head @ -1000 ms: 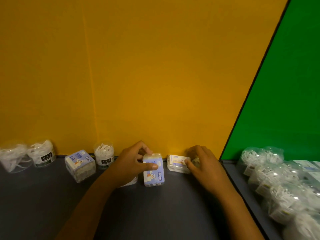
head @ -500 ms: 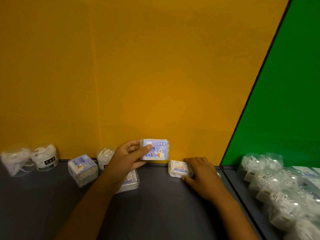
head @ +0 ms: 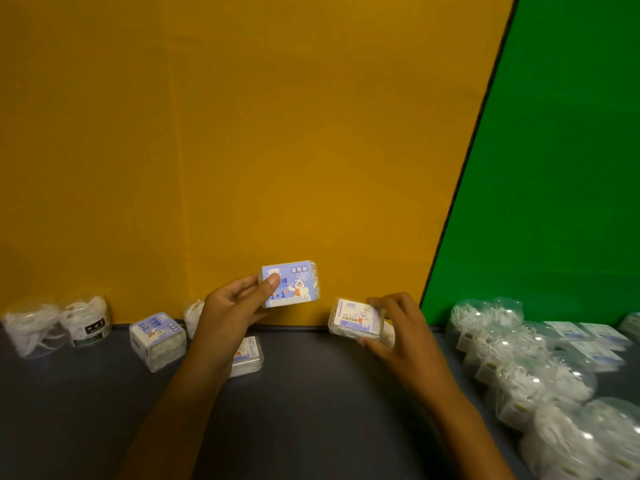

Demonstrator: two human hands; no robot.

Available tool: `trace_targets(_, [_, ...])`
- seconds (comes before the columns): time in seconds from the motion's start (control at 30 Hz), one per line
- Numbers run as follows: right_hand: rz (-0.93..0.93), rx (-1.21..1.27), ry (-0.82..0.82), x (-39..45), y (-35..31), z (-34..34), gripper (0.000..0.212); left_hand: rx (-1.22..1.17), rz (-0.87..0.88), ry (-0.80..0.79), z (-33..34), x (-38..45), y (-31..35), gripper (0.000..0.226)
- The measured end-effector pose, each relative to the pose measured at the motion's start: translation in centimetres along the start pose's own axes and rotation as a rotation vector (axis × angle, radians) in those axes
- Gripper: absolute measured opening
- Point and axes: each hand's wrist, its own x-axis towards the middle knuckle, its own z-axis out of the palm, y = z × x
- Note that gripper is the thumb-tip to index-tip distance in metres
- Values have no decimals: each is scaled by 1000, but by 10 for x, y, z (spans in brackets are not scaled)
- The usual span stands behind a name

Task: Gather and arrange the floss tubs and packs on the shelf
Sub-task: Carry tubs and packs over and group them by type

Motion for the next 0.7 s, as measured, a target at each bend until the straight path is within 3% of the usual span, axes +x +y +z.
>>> trace_targets(0.13, [9,24,97,-26,-2,-45,57,15,59,-1,20,-31,12,14])
trace_targets(0.4, [80,-45,186,-99,-1,-127,61,-111,-2,-39,76,-108,10,35])
trace_targets(0.7, [193,-58,243,-205,15,-214,61,-97,-14,-118,148,-200,13,26])
